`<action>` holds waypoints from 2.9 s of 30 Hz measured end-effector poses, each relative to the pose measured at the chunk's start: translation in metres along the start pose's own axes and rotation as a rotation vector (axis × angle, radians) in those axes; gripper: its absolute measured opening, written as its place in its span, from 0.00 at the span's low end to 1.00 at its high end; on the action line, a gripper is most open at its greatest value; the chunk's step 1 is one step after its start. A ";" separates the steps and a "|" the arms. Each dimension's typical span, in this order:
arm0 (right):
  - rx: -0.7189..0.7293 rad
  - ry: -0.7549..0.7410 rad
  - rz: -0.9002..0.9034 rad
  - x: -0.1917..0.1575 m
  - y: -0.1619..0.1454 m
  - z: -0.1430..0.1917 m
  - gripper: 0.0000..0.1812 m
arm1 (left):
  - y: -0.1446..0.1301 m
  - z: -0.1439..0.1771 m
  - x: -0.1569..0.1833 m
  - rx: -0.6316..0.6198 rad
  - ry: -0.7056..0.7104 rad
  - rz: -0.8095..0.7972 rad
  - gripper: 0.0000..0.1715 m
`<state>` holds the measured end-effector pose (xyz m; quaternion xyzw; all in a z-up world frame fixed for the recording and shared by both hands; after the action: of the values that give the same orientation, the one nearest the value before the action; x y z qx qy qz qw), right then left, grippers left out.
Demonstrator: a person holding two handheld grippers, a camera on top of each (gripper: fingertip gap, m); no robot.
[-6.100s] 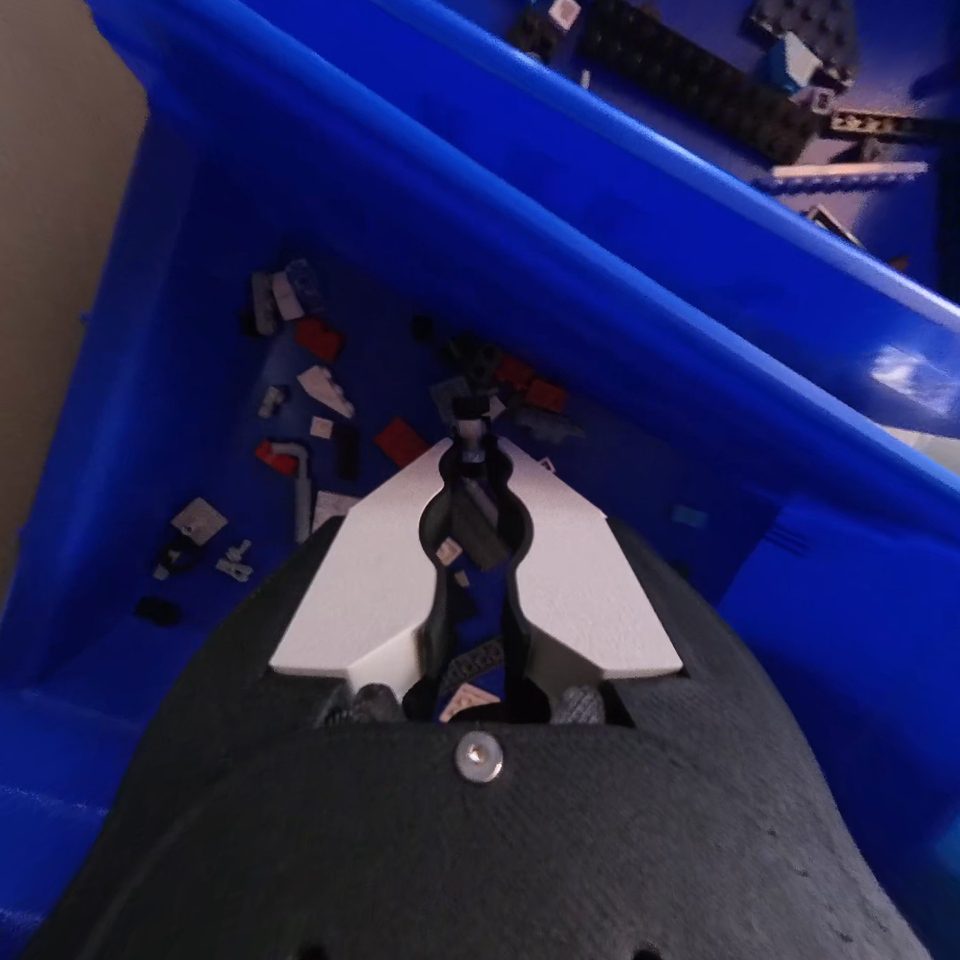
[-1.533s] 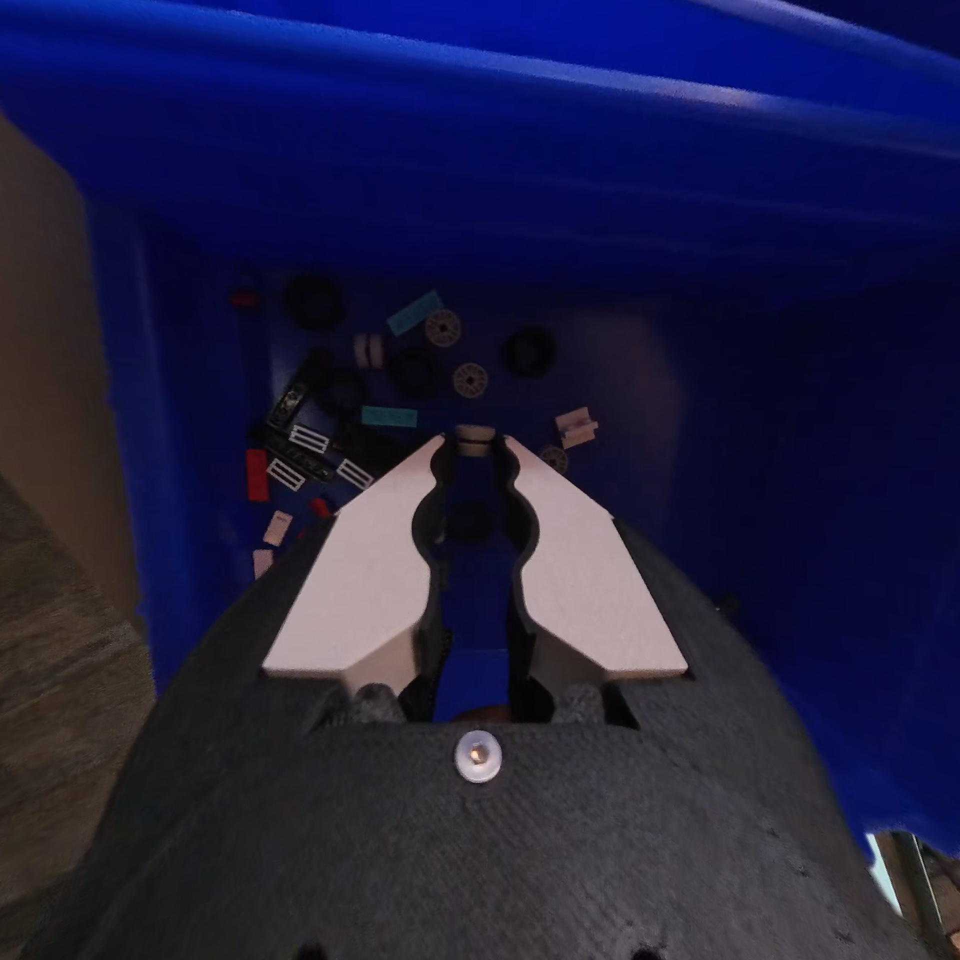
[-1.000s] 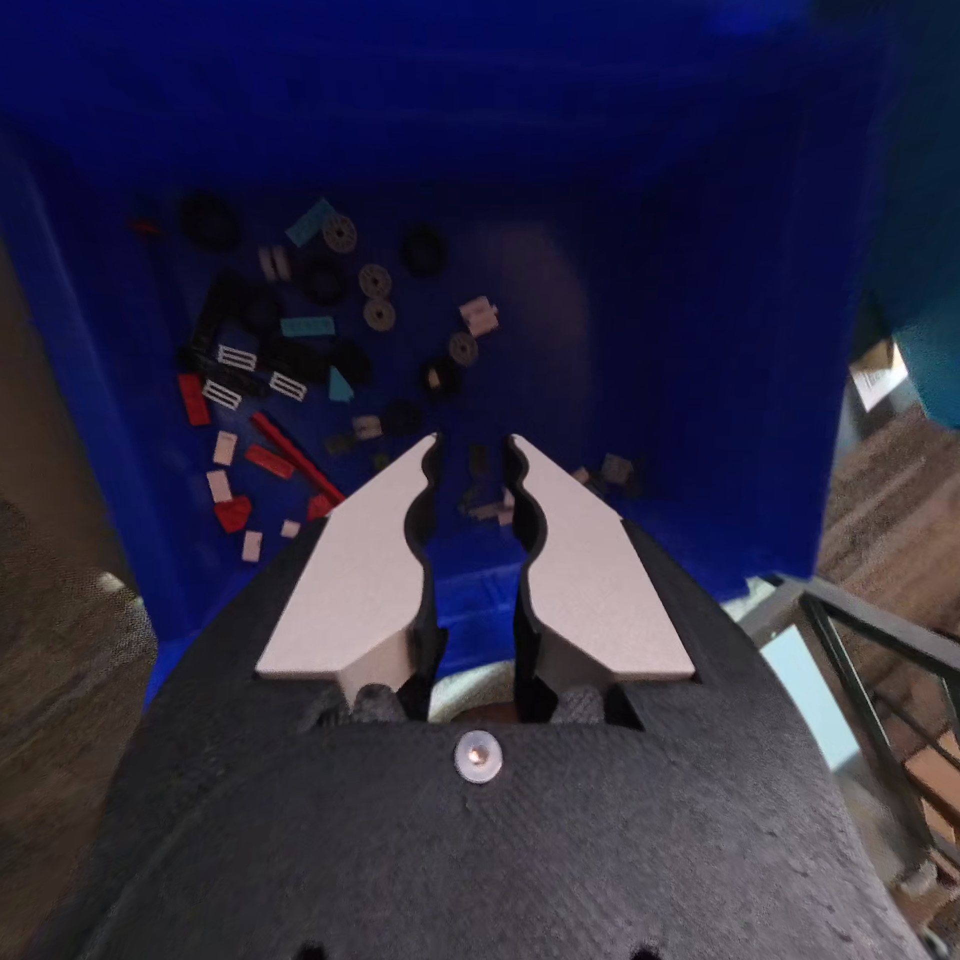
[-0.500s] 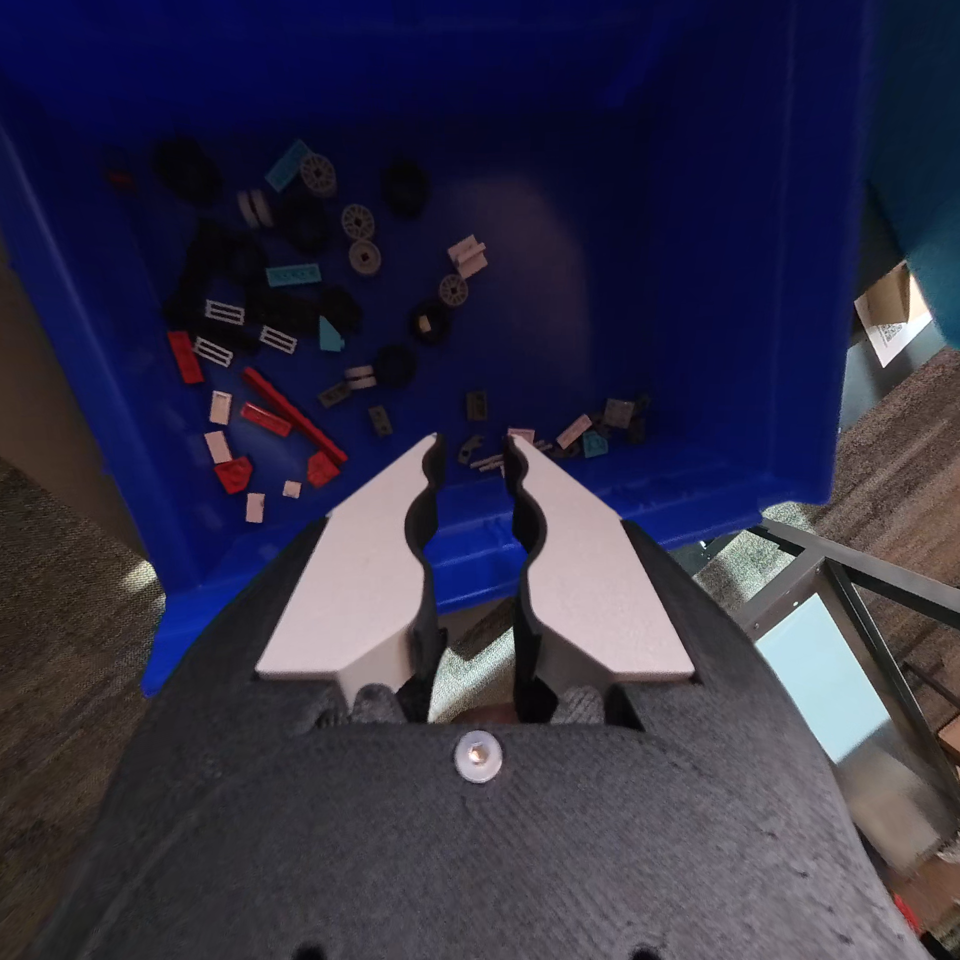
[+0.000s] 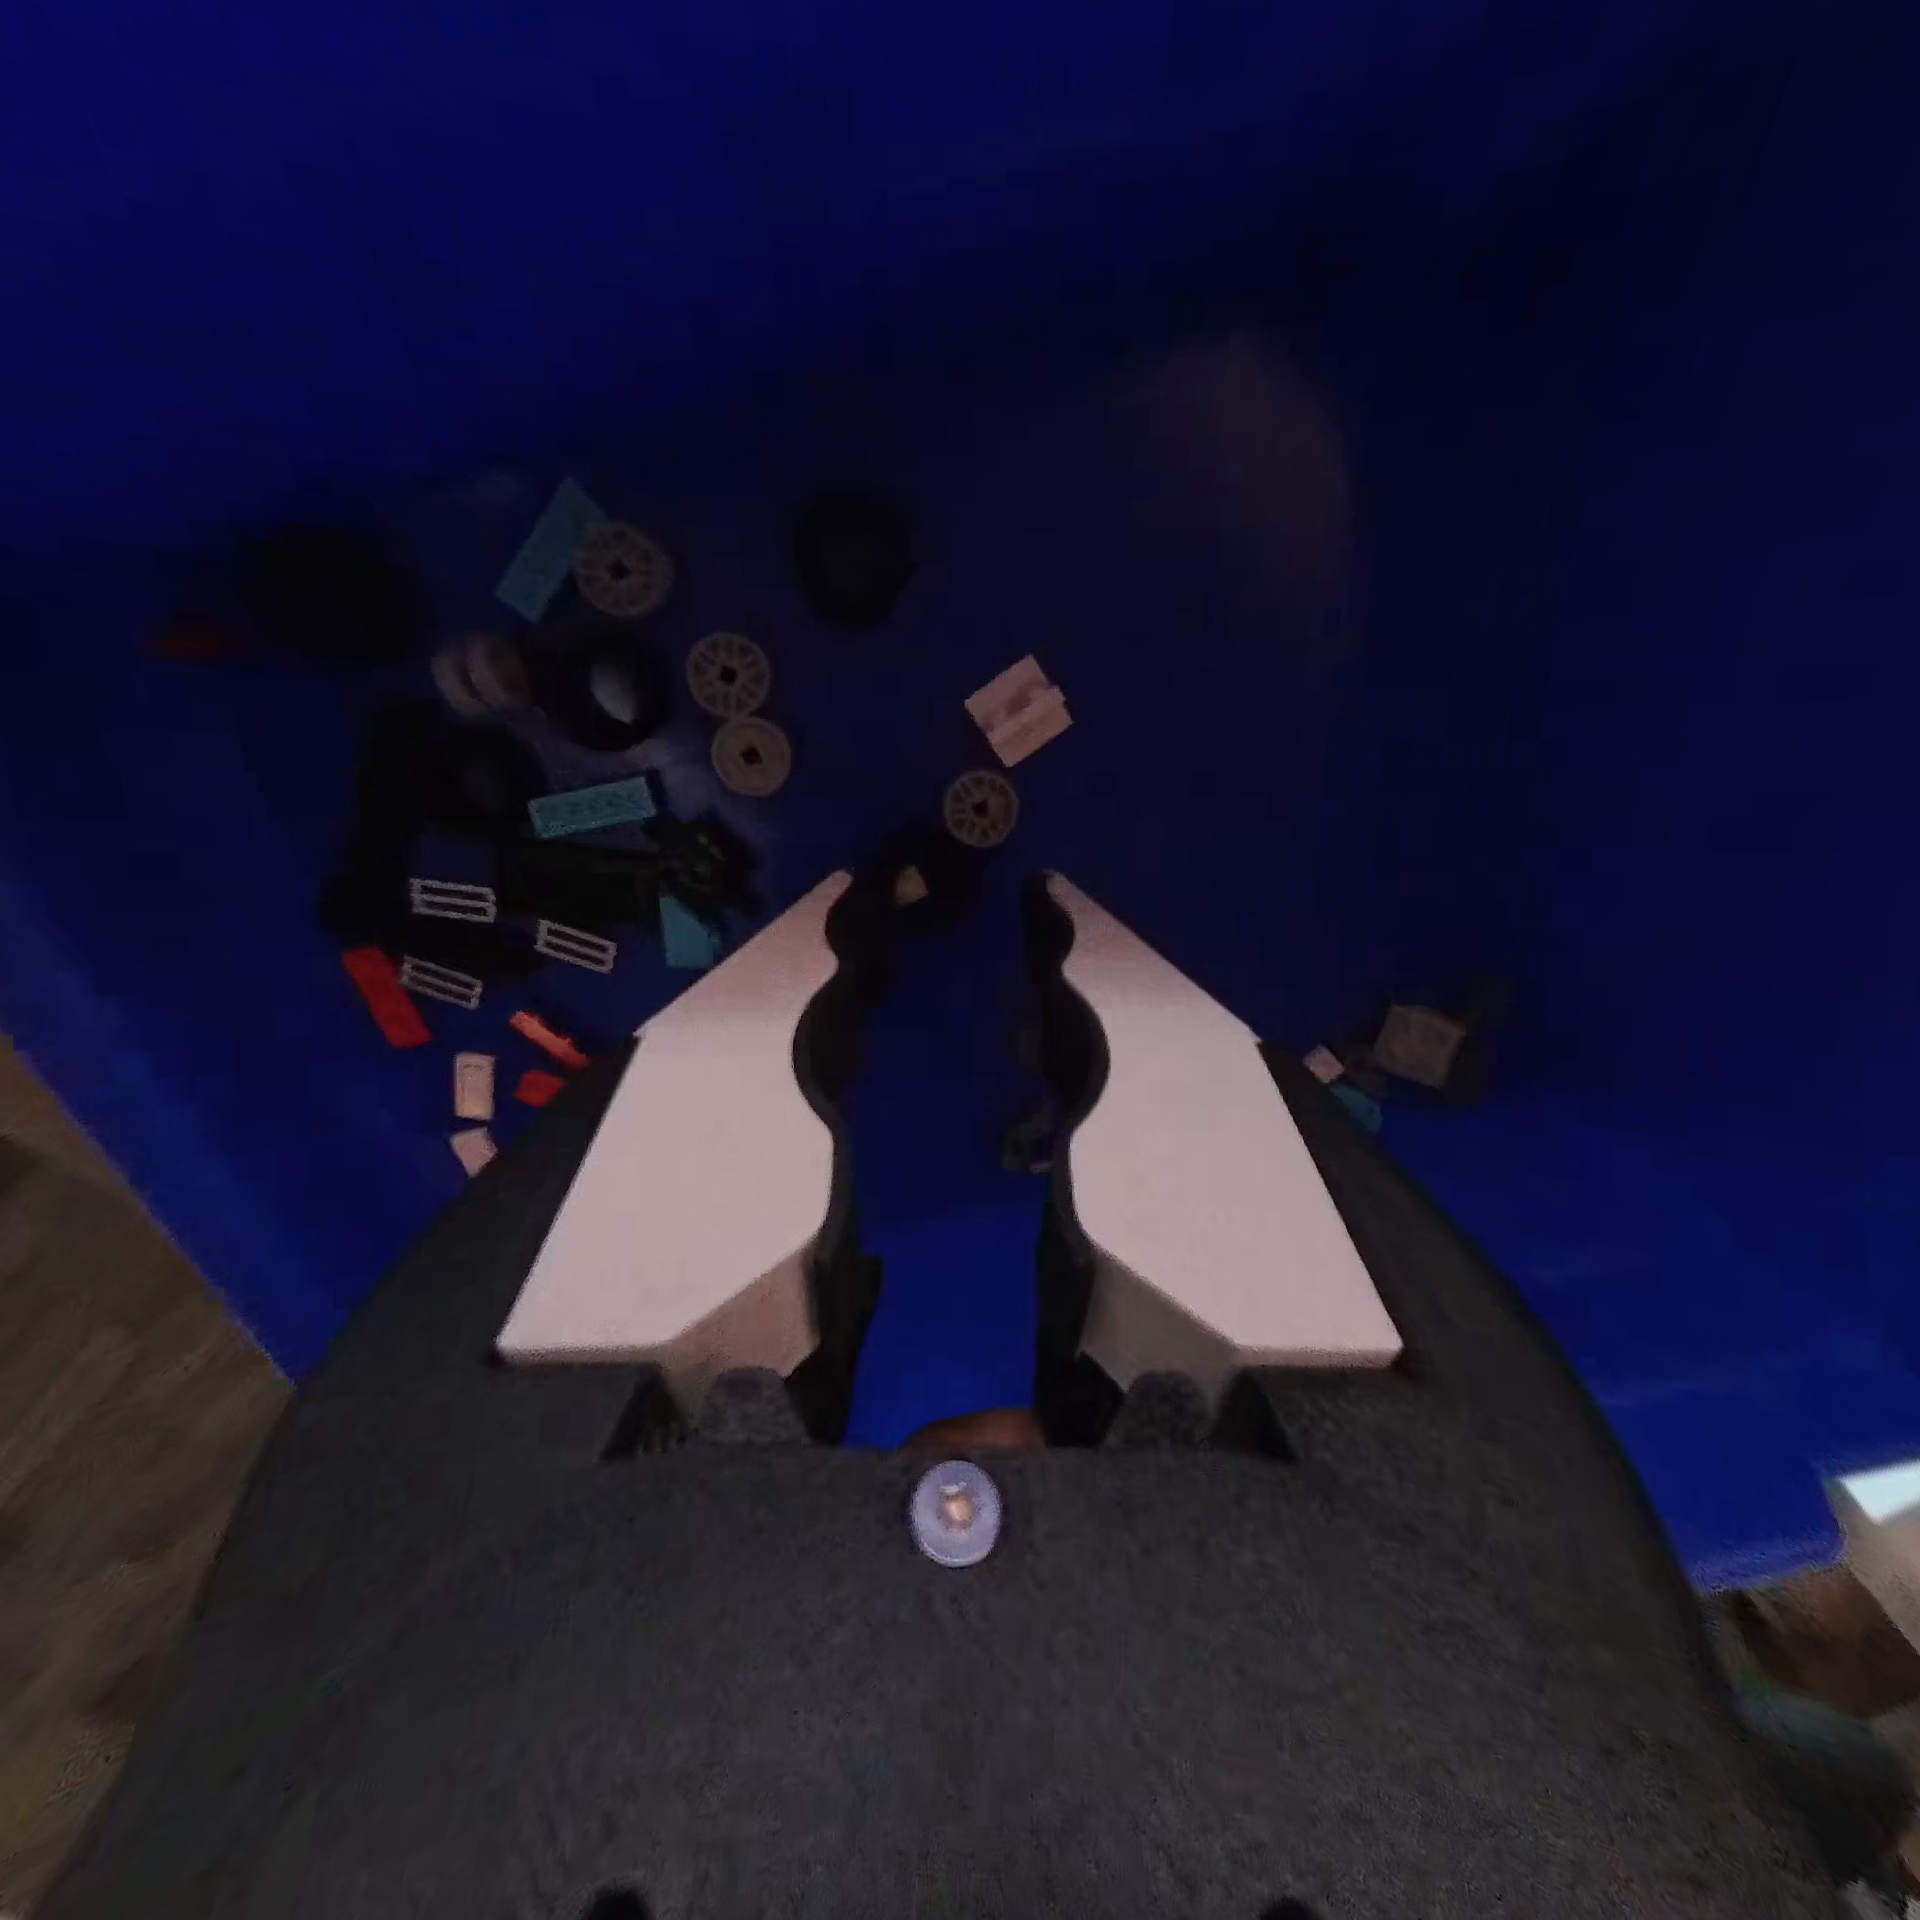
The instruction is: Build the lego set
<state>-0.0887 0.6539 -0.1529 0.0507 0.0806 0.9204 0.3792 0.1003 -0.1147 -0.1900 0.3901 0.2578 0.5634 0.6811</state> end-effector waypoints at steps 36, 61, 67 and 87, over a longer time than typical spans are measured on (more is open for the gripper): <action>0.074 -0.202 -0.138 0.053 -0.035 0.061 0.19 | 0.000 -0.001 -0.004 -0.001 -0.017 0.036 0.28; 0.250 0.202 -0.031 0.006 -0.044 0.045 0.19 | -0.001 -0.004 -0.004 -0.026 -0.006 0.044 0.28; 0.252 0.218 -0.036 0.008 -0.047 0.040 0.19 | -0.002 -0.005 -0.004 -0.036 -0.004 0.048 0.28; 0.340 0.190 0.000 -0.036 -0.026 0.073 0.19 | 0.000 -0.001 -0.001 0.004 -0.033 0.020 0.29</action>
<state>-0.0333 0.6547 -0.0874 0.0271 0.2705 0.8941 0.3560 0.0994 -0.1154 -0.1906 0.4032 0.2439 0.5633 0.6787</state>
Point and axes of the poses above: each gripper's, where its closed fingertips meet, z back along the fingers, y out of its top, x = y × z across the jaws, the point moved 9 cm from there along z, back along the fingers, and after that the axes turned 13 degrees about -z, right-handed, at the moved point
